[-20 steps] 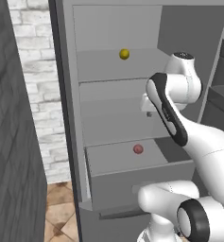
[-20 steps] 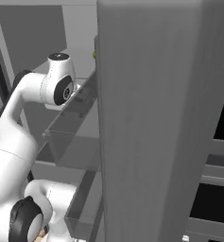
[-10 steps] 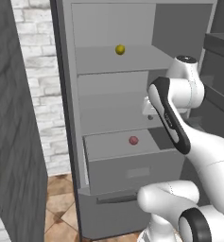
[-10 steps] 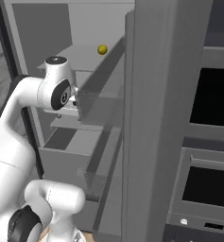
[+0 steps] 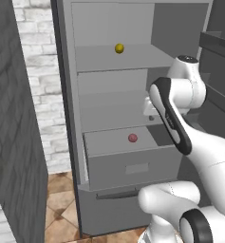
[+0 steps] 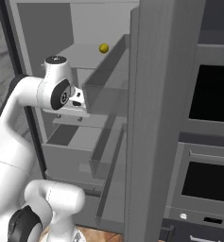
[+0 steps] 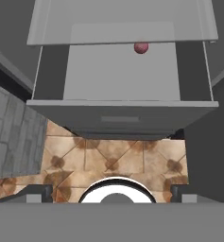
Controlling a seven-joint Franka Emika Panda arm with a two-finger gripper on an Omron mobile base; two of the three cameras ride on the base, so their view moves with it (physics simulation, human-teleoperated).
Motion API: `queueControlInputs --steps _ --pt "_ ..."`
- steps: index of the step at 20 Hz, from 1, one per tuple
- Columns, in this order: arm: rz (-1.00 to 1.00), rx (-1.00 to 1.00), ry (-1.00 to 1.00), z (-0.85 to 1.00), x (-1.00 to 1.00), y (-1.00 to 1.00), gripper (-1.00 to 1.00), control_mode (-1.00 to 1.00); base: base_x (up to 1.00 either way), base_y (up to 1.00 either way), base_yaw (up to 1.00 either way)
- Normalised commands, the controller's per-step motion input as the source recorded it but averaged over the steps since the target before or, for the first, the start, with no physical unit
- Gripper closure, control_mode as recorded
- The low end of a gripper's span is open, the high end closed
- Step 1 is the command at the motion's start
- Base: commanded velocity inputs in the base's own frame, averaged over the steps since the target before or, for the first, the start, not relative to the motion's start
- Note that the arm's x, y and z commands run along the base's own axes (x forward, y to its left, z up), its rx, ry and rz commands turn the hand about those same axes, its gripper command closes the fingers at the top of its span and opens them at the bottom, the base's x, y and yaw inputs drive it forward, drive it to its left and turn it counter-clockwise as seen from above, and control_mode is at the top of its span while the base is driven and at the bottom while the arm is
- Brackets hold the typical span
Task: Fully open the fridge drawer.
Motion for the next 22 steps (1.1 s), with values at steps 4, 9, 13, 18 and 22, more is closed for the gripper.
queueControlInputs --steps 4,9,13,18,22 --pt "0.0 0.0 0.0 0.0 -0.12 0.0 -1.0 -1.0 0.0 0.0 0.0" --pt "0.0 -0.01 0.02 -0.04 -0.01 0.05 -1.0 -1.0 0.0 0.0 0.0" --pt "0.0 -0.05 -0.04 -0.51 0.15 0.14 -1.0 -1.0 0.0 0.0 0.0" --pt "0.0 -0.05 -0.2 -0.68 0.12 0.12 -1.0 -1.0 0.0 0.0 0.0" --pt "-0.03 0.0 -0.22 -0.45 0.25 0.07 -1.0 -1.0 0.0 0.0 0.0"
